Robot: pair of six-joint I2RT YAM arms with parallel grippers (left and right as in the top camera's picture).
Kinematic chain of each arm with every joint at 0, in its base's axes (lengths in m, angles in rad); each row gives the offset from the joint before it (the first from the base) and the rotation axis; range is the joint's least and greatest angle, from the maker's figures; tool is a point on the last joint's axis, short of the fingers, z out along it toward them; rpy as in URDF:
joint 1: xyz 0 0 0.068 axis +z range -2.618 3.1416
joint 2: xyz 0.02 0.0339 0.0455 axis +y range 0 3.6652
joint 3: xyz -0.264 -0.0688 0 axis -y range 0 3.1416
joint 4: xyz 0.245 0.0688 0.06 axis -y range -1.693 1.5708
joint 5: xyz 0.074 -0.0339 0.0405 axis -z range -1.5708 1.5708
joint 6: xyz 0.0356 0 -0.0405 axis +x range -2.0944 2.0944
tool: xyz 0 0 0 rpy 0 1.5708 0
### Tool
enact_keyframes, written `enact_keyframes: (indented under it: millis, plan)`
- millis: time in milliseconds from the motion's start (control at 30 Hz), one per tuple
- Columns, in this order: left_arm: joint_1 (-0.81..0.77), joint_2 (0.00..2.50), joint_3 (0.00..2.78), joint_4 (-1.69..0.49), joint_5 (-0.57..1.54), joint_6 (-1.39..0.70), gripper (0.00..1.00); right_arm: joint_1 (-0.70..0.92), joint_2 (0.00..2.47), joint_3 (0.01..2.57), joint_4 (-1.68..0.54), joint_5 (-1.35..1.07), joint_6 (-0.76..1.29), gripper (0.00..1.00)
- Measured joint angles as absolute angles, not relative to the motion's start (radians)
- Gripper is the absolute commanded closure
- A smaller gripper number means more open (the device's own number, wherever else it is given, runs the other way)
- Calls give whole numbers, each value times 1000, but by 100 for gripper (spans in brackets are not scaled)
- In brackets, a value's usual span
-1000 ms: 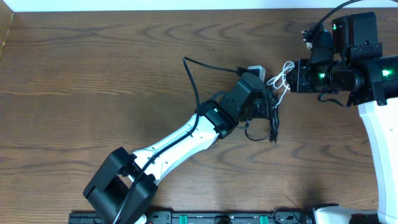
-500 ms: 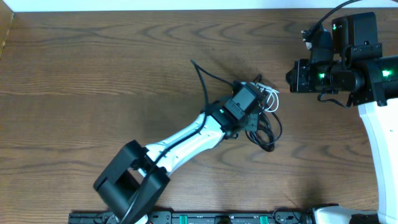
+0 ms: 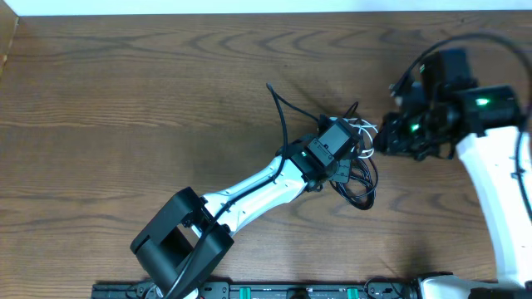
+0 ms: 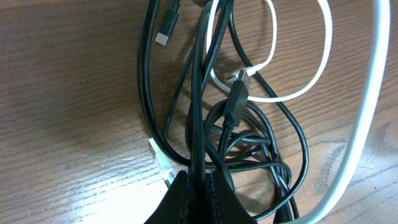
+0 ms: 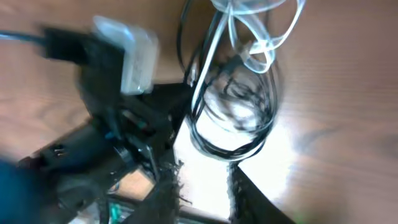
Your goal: Untangle cables
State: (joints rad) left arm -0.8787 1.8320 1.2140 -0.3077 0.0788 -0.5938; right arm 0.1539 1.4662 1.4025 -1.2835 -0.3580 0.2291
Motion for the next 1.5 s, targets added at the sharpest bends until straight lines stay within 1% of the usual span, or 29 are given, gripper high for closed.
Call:
enact_keyframes:
  millis: [67, 233, 333, 433, 633, 867, 1033, 1067, 1133, 1200, 1233, 1267, 1300, 1500]
  plan:
    - [-879, 1832, 1214, -307, 79, -594, 92, 150, 1468, 1329, -1226, -407, 242, 44]
    - [-878, 1832, 1214, -311, 76, -594, 92, 110, 1469, 1207, -1097, -487, 328, 48]
    - [-878, 1832, 1214, -311, 76, -594, 92, 83, 1469, 1169, -1031, -508, 397, 47]
    - [-878, 1832, 1214, -311, 76, -594, 92, 60, 1469, 1132, -947, -521, 467, 44]
    - [-878, 1832, 1214, -312, 76, -594, 92, 49, 1469, 1047, -786, -538, 599, 53]
    - [-878, 1832, 1214, -313, 76, -594, 92, 48, 1469, 1005, -733, -573, 662, 51]
    - [-878, 1832, 1214, -313, 76, -594, 92, 50, 1469, 1005, -704, -582, 675, 55]
    - [-878, 1832, 1214, -313, 76, -594, 92, 52, 1470, 1005, -693, -583, 676, 58]
    - [-878, 1832, 1214, -313, 76, -594, 92, 64, 1478, 1005, -677, -584, 680, 71]
    - [-878, 1832, 1214, -313, 76, -594, 92, 81, 1494, 1005, -665, -586, 684, 76]
    - [-878, 1832, 1214, -313, 76, -594, 92, 90, 1505, 1005, -659, -586, 685, 82]
    - [-878, 1832, 1214, -313, 76, -594, 92, 97, 1516, 1005, -653, -585, 686, 91]
    - [-878, 1832, 1214, -314, 76, -594, 92, 102, 1525, 1005, -649, -585, 688, 99]
    - [-878, 1832, 1214, -314, 76, -594, 92, 82, 1541, 1004, -659, -614, 667, 99]
